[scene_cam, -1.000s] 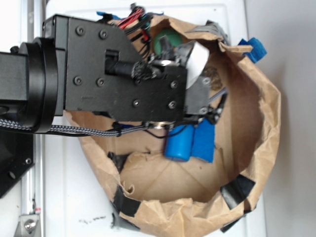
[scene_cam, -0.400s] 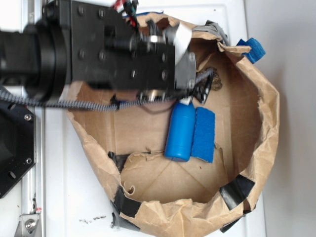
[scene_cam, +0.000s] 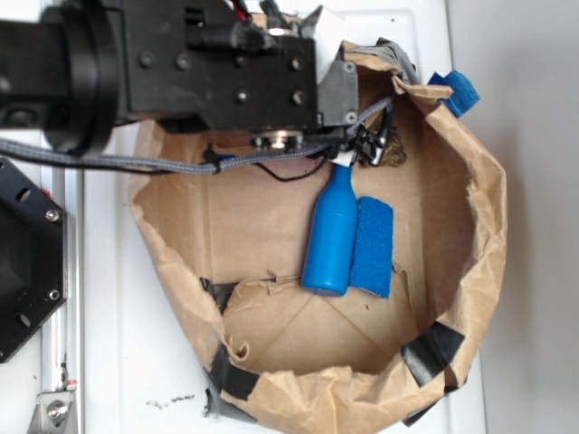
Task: Grab the green ball.
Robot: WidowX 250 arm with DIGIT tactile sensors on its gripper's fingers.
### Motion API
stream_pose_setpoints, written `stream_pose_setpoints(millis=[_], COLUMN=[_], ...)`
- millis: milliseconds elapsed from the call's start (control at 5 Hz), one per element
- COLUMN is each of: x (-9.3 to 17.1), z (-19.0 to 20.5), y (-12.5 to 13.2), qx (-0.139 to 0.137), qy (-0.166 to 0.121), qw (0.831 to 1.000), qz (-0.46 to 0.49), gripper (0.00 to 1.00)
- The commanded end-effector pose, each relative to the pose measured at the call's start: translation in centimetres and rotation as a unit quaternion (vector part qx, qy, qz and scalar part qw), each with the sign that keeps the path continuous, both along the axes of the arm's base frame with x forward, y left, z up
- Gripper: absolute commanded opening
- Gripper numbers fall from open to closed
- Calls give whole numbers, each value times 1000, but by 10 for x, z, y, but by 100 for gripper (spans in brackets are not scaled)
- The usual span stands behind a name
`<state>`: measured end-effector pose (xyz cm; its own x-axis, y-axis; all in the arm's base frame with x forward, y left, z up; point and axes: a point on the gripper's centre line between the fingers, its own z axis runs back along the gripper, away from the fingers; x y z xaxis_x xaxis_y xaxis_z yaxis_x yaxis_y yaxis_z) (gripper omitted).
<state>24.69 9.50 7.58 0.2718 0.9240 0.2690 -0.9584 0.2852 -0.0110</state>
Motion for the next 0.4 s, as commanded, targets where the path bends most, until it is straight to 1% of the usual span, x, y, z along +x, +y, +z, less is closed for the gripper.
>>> stream_pose_setpoints(millis=[0, 200], x=[2, 6], z=[9, 3], y=[14, 13], qx=[67, 82], qy=[-74, -75], qw=[994, 993], qz=[34, 42], gripper=[100, 100])
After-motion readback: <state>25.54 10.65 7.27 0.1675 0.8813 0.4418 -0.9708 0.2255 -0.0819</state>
